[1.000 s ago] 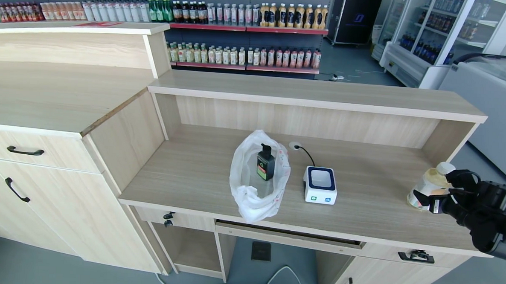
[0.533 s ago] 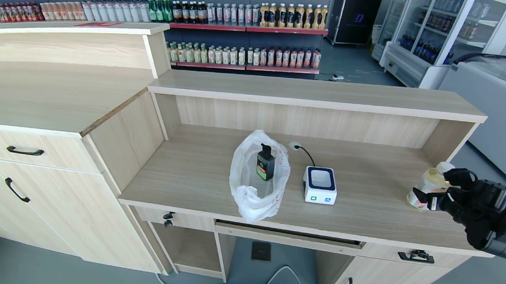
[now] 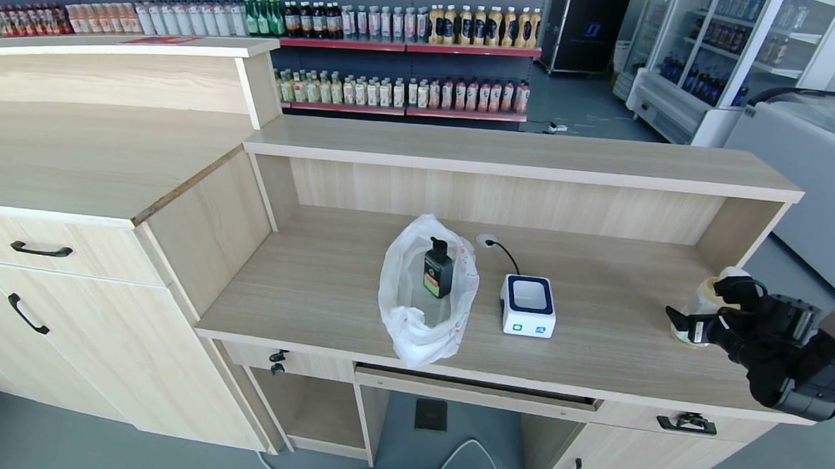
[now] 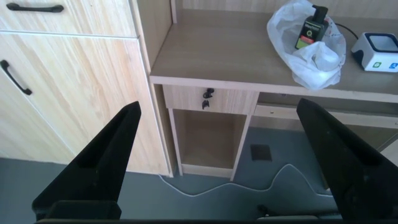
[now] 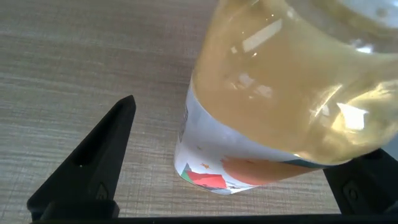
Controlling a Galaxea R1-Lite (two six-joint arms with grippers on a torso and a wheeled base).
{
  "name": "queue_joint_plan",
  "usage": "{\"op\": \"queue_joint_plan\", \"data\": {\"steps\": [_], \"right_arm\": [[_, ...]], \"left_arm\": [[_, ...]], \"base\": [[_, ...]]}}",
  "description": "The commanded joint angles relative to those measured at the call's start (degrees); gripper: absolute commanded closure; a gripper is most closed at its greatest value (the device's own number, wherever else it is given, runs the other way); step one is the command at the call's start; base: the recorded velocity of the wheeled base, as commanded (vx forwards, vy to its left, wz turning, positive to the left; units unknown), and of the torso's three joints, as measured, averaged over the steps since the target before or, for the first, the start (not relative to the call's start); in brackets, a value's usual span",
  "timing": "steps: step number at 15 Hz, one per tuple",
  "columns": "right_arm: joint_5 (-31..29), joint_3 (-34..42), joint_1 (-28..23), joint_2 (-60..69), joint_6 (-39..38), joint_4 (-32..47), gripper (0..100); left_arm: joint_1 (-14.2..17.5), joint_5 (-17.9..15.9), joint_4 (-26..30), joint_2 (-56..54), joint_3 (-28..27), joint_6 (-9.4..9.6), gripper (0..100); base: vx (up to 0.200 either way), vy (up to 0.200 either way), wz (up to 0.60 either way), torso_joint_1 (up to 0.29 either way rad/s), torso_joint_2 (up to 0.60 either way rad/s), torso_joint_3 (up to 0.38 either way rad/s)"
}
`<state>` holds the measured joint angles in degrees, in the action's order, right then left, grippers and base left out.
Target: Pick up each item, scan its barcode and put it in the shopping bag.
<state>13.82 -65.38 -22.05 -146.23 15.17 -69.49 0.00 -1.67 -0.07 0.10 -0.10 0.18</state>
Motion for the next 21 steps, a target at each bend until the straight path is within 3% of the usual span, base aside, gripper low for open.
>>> {"op": "queue_joint_plan", "data": {"steps": [1,10,11,21], "right_arm": [[0.06,-1.16,0.43,-1.34,-0.05,-0.04,0],[0.06,-7.13,0.96,-2.13,-1.19,3.22,0],[0.06,-7.22,1.13,-2.13,-1.37,3.22,100],[0.06,-7.48,2.01,-1.08,-0.93,2.60,100]], "left_arm": [[0.00,0.00,-0.01,-0.01,0.01,-0.01,0],[0.00,0.00,-0.01,-0.01,0.01,-0.01,0],[0.00,0.00,-0.01,-0.01,0.01,-0.01,0],[0.00,0.00,-0.01,-0.01,0.01,-0.01,0]], "base": [[0.000,0.000,0.00,0.000,0.00,0.000],[0.000,0.000,0.00,0.000,0.00,0.000],[0.000,0.000,0.00,0.000,0.00,0.000],[0.000,0.000,0.00,0.000,0.00,0.000]]}}
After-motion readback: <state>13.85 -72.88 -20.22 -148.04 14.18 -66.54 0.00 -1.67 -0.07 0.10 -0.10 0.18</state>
